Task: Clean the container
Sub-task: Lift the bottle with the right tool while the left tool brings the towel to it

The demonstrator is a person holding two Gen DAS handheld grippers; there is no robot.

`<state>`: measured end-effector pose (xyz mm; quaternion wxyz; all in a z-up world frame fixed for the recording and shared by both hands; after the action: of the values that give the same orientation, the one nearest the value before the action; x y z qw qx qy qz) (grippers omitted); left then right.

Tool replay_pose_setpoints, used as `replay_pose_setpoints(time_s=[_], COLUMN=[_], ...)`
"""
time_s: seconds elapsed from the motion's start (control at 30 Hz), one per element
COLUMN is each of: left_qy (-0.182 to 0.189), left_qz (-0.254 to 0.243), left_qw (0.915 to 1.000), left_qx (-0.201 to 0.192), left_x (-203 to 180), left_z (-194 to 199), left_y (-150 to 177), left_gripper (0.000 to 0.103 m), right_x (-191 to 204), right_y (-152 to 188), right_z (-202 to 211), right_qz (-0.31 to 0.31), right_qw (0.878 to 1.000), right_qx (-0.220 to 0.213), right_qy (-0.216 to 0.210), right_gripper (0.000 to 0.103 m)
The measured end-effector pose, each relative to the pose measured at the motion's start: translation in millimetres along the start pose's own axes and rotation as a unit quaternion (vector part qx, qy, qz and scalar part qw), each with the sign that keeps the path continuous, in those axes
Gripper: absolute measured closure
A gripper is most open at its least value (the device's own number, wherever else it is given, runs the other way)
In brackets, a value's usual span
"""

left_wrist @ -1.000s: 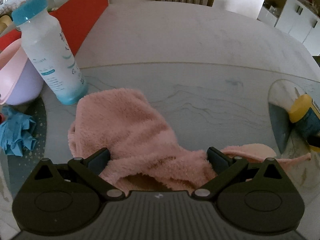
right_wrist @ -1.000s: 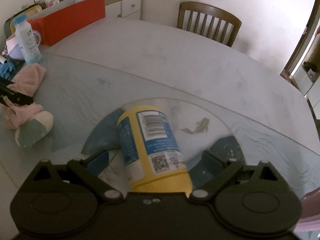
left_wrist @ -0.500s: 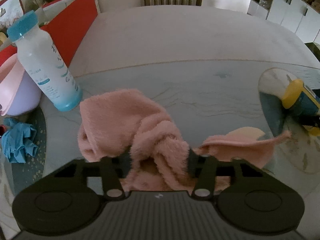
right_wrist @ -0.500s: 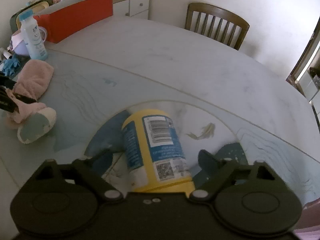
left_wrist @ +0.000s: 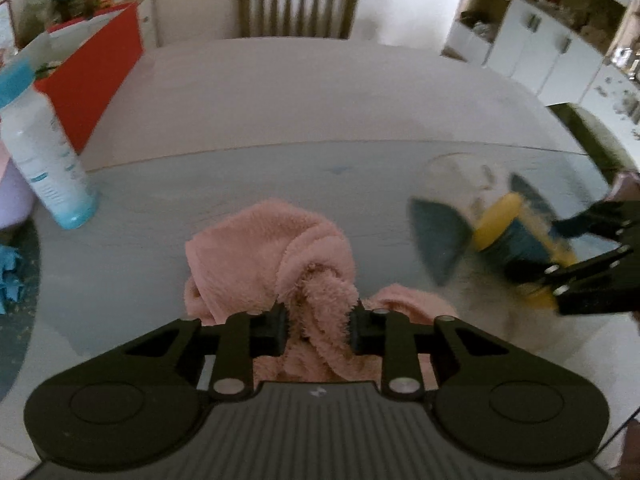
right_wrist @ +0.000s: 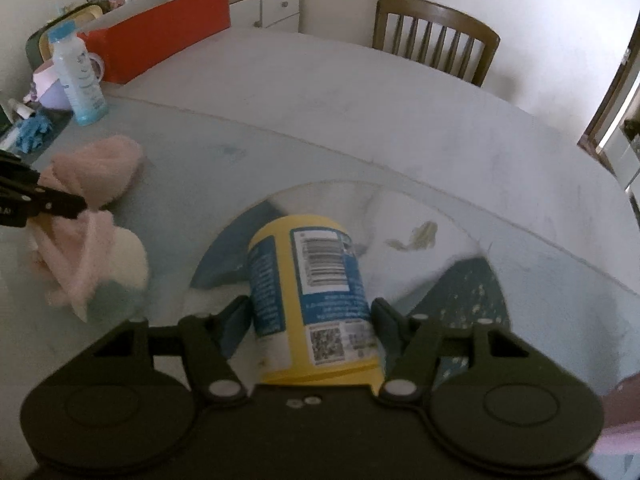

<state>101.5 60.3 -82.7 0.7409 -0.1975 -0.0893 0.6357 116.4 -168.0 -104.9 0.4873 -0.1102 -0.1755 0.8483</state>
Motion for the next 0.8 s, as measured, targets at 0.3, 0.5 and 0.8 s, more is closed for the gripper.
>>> replay_pose_setpoints(time_s=[0.3, 0.5, 0.8], left_qy=[0.073, 0.108, 0.122], left_qz=[-0.070, -0.121, -0.144], left_qw=[0.9948, 0.9864, 0.9819], left_qx=[-0.013, -0.022, 0.008], left_x=[-55, -94, -122], left_z=[33, 53, 21], left_y=[5, 8, 11], left_gripper=[0.077, 0.076, 0.076], right_x=[16, 21, 41], right_y=[25, 31, 48], right_z=[10, 14, 22], right_qz=[0.027, 0.038, 0.100], right_qw=[1.000, 0.999, 0.994], right_qx=[-0.003, -0.004, -0.007], right_qy=[-0.010, -0.021, -0.040], right_gripper=[0.039, 0.039, 0.039])
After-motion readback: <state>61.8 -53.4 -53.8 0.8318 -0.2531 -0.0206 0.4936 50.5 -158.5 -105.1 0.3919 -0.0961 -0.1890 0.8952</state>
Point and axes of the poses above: each gripper's, at about its wrist camera, not at the fingertips, and z roughly against the way its jaws point, x to its left, y to its underside, the point moved 3 cm from there along -z, roughly the way its jaws point, and after that the axes turned 9 degrees about x, right-handed, at the moved point
